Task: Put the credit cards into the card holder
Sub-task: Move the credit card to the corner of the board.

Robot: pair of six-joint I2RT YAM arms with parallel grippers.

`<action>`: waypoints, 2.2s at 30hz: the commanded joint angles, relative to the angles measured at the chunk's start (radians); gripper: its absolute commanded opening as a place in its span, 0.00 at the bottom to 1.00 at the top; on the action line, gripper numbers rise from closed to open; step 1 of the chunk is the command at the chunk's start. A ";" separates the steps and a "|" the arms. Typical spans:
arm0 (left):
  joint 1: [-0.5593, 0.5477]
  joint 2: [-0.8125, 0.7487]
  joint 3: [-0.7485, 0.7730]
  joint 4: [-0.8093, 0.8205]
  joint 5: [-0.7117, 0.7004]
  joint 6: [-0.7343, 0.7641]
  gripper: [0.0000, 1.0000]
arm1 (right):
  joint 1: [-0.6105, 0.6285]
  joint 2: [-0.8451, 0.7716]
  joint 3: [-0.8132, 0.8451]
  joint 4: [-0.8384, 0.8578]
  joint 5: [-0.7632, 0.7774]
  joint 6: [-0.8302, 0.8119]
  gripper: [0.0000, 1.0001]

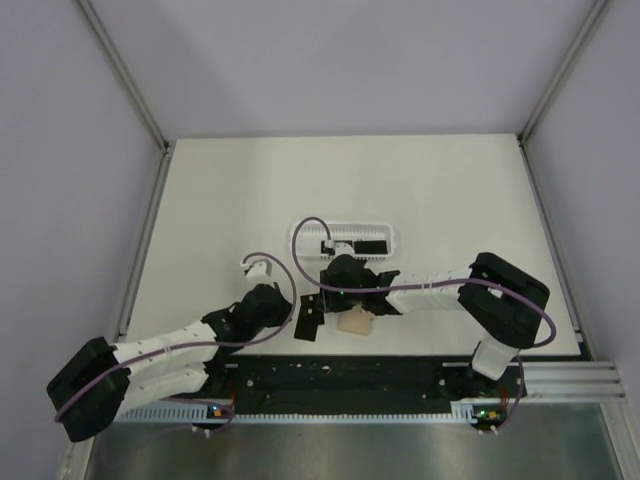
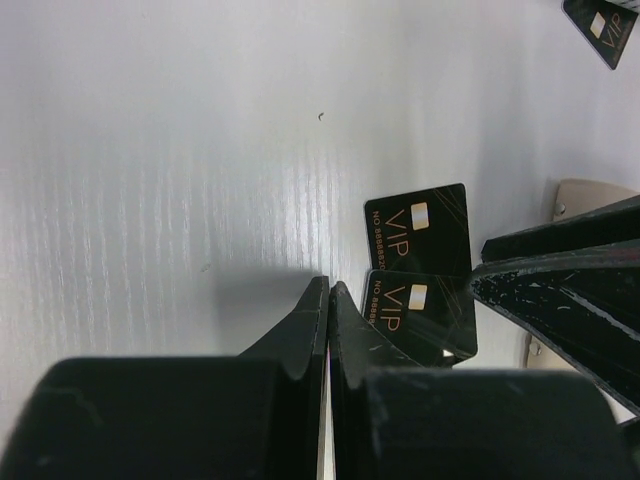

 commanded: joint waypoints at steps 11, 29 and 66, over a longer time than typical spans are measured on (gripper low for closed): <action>0.014 0.214 0.098 0.162 0.001 0.046 0.00 | -0.058 0.046 -0.033 0.122 -0.138 0.035 0.30; 0.046 0.349 0.158 0.246 0.047 0.083 0.00 | -0.125 0.103 -0.013 0.177 -0.175 0.029 0.30; 0.080 0.155 0.073 -0.030 0.027 0.054 0.00 | -0.162 -0.181 -0.127 0.067 -0.078 -0.028 0.31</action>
